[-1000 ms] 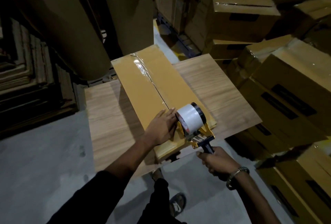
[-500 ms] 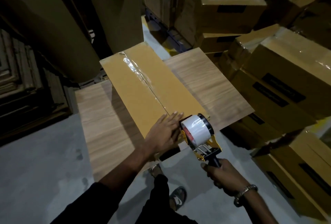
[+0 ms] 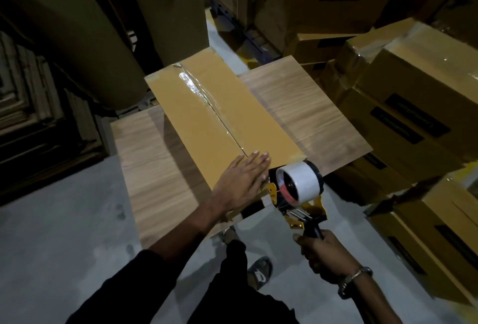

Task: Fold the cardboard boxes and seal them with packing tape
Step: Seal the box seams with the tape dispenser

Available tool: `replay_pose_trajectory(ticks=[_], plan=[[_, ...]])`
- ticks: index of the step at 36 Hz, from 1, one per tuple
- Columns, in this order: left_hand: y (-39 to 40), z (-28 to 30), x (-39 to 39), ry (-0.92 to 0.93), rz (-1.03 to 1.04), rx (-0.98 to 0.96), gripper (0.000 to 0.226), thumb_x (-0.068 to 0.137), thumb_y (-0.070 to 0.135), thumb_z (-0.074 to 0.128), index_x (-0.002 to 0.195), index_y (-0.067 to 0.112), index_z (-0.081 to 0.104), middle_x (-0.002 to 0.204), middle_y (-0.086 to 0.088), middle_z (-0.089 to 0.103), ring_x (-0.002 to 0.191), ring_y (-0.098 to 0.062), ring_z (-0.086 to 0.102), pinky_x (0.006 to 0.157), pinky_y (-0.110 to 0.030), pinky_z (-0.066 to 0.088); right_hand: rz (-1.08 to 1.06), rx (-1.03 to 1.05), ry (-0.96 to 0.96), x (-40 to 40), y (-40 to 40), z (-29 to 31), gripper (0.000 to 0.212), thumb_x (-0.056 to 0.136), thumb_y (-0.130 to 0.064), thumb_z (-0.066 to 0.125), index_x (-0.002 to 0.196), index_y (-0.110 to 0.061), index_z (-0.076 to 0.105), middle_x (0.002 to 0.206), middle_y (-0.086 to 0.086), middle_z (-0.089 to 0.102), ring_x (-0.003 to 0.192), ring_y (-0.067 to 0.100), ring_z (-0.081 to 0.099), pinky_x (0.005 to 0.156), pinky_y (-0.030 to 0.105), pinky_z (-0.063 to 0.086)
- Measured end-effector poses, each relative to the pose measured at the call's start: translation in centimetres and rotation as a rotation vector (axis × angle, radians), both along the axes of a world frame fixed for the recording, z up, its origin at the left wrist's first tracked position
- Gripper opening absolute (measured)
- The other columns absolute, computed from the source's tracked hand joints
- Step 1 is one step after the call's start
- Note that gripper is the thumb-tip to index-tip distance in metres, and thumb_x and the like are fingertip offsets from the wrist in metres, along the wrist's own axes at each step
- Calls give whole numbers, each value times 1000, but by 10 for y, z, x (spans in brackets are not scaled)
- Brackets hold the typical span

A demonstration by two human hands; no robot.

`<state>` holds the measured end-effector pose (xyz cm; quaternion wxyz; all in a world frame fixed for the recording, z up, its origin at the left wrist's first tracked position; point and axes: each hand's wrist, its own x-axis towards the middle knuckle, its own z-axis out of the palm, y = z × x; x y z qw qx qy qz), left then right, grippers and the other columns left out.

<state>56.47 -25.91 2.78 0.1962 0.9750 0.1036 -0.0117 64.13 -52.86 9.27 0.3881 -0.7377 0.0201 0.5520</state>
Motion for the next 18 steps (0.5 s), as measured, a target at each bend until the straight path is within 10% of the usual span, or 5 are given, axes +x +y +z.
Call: replay_pose_trajectory(ticks=[18], plan=[[-9, -1, 2, 25, 37, 105, 79, 105, 71, 21, 168, 23, 17, 174, 8, 9, 162, -12, 0, 131, -48, 6, -219, -61, 167, 10, -62, -37, 46, 98, -15, 70, 64, -16, 39, 56, 3, 29, 42, 14, 21, 48, 27, 21]])
